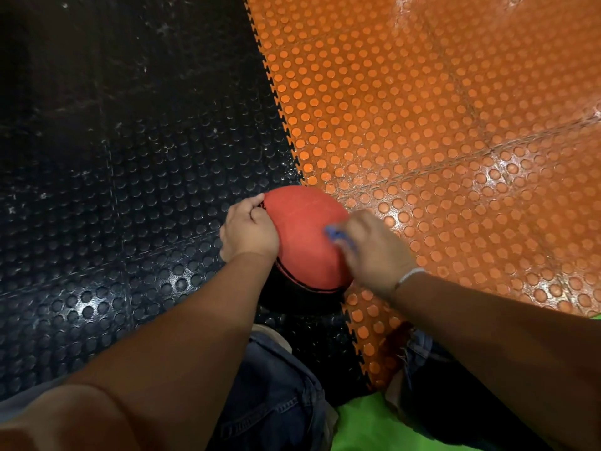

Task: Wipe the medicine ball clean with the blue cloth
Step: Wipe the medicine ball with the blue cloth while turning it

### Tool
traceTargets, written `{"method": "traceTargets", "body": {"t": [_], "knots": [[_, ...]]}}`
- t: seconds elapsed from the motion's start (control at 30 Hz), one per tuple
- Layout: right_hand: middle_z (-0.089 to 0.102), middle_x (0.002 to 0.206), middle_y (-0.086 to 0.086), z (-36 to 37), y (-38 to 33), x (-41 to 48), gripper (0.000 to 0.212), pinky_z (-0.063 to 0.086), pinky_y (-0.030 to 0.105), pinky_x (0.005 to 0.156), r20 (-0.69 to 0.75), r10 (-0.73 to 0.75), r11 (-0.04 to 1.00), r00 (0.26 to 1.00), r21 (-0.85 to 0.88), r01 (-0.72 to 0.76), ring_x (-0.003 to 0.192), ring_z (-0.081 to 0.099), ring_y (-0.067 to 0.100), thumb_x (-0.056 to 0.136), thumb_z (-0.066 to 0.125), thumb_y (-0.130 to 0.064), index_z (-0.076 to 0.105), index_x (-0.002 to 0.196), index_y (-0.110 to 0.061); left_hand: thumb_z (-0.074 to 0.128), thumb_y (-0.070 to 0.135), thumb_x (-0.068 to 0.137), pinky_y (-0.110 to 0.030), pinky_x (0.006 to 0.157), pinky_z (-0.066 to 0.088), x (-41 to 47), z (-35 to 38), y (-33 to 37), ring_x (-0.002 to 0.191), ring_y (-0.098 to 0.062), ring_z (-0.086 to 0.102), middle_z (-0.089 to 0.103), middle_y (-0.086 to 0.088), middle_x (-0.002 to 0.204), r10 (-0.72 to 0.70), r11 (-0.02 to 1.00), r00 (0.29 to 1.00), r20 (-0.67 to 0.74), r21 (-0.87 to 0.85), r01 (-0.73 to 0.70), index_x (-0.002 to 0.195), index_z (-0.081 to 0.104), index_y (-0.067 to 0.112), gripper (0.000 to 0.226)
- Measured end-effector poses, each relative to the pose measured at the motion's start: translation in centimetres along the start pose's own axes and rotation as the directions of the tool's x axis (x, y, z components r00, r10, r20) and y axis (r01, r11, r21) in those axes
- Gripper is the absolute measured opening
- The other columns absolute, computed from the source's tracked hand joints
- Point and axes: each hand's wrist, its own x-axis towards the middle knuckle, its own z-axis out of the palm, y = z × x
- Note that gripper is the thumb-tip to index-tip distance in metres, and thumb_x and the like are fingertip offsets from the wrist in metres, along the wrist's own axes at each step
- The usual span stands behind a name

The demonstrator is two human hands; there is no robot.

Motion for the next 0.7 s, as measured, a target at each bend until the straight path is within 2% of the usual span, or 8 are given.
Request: {"method": "traceTargets", "body": {"t": [0.1, 0.27, 0.37, 0.43, 0.5, 0.57, 0.63, 0.7], "knots": [[0.057, 0.122, 0.010, -1.3, 4.8, 0.6, 0.029, 0.041, 0.028, 0.080, 0.180, 0.522, 0.803, 0.834, 0.225, -0.552, 0.091, 0.050, 0.020, 0.096, 0.045, -0.033, 0.055, 0.120, -0.019, 0.037, 0.033, 0.091, -0.042, 0.106, 0.036, 0.3, -1.0, -0.8, 0.121, -0.014, 0.048, 0.053, 0.015, 0.130, -0.001, 0.998, 1.000, 0.010, -0.057, 0.001, 0.111, 0.063, 0.042, 0.034], [0.055, 0.102, 0.029, -4.4, 6.8, 2.7, 0.051, 0.040, 0.038, 0.066, 0.236, 0.732, 0.490, 0.638, 0.468, -0.735, 0.081, 0.053, 0.041, 0.093, 0.054, -0.034, 0.045, 0.128, 0.001, 0.059, 0.057, 0.083, -0.036, 0.103, 0.041, 1.2, -2.6, -1.7, 0.115, -0.013, 0.053, 0.057, 0.010, 0.125, -0.073, 0.986, 0.994, 0.082, -0.142, 0.084, 0.114, 0.065, 0.033, 0.040], [0.060, 0.093, 0.019, -4.4, 6.1, 3.8, 0.056, 0.047, 0.036, 0.069, 0.394, 0.717, 0.358, 0.576, 0.501, -0.788, 0.076, 0.057, 0.033, 0.085, 0.055, -0.045, 0.053, 0.122, -0.003, 0.064, 0.062, 0.075, -0.039, 0.100, 0.043, 1.5, -2.9, -0.9, 0.114, -0.017, 0.053, 0.056, 0.008, 0.125, -0.059, 0.998, 0.991, 0.120, -0.004, 0.060, 0.113, 0.062, 0.031, 0.049], [0.063, 0.104, 0.017, -3.9, 4.9, 4.0, 0.043, 0.050, 0.045, 0.088, 0.440, 0.668, 0.362, 0.601, 0.514, -0.778, 0.094, 0.060, 0.034, 0.083, 0.057, -0.043, 0.060, 0.109, -0.009, 0.057, 0.065, 0.070, -0.045, 0.101, 0.040, 1.3, -2.9, 0.2, 0.118, -0.021, 0.051, 0.053, 0.007, 0.128, 0.013, 0.976, 0.993, 0.113, 0.214, -0.037, 0.110, 0.058, 0.033, 0.051], [0.062, 0.101, 0.008, -3.7, 2.1, 3.8, 0.025, 0.048, 0.040, 0.088, 0.389, 0.610, 0.404, 0.690, 0.597, -0.693, 0.097, 0.058, 0.028, 0.086, 0.059, -0.035, 0.059, 0.101, -0.015, 0.044, 0.058, 0.074, -0.048, 0.109, 0.031, 0.6, -2.2, 0.9, 0.130, -0.021, 0.041, 0.044, 0.007, 0.141, 0.204, 0.883, 0.957, 0.205, 0.383, -0.270, 0.122, 0.055, 0.034, 0.055], [0.057, 0.104, -0.001, -3.3, -0.8, 3.1, 0.024, 0.044, 0.032, 0.084, 0.231, 0.506, 0.576, 0.831, 0.627, -0.525, 0.099, 0.053, 0.021, 0.090, 0.056, -0.033, 0.056, 0.111, -0.022, 0.029, 0.050, 0.076, -0.045, 0.116, 0.022, -0.6, -1.2, 0.9, 0.139, -0.017, 0.031, 0.034, 0.008, 0.151, 0.312, 0.810, 0.883, 0.350, 0.388, -0.440, 0.137, 0.047, 0.034, 0.065], [0.054, 0.123, 0.000, -2.2, -2.6, 1.7, 0.034, 0.041, 0.034, 0.097, 0.095, 0.269, 0.833, 0.959, 0.477, -0.281, 0.113, 0.050, 0.020, 0.093, 0.050, -0.034, 0.052, 0.126, -0.025, 0.022, 0.054, 0.076, -0.040, 0.116, 0.022, -1.6, -0.6, 0.1, 0.139, -0.015, 0.031, 0.037, 0.006, 0.150, 0.348, 0.805, 0.865, 0.362, 0.358, -0.473, 0.139, 0.046, 0.032, 0.071], [0.049, 0.135, 0.002, -0.7, -2.0, 0.5, 0.040, 0.032, 0.032, 0.106, 0.047, 0.235, 0.908, 0.971, 0.347, -0.237, 0.124, 0.043, 0.020, 0.096, 0.043, -0.032, 0.047, 0.134, -0.021, 0.019, 0.064, 0.075, -0.038, 0.115, 0.023, -2.4, -0.4, -0.9, 0.138, -0.015, 0.032, 0.041, 0.006, 0.148, 0.384, 0.790, 0.865, 0.324, 0.370, -0.489, 0.138, 0.047, 0.031, 0.077]]}}
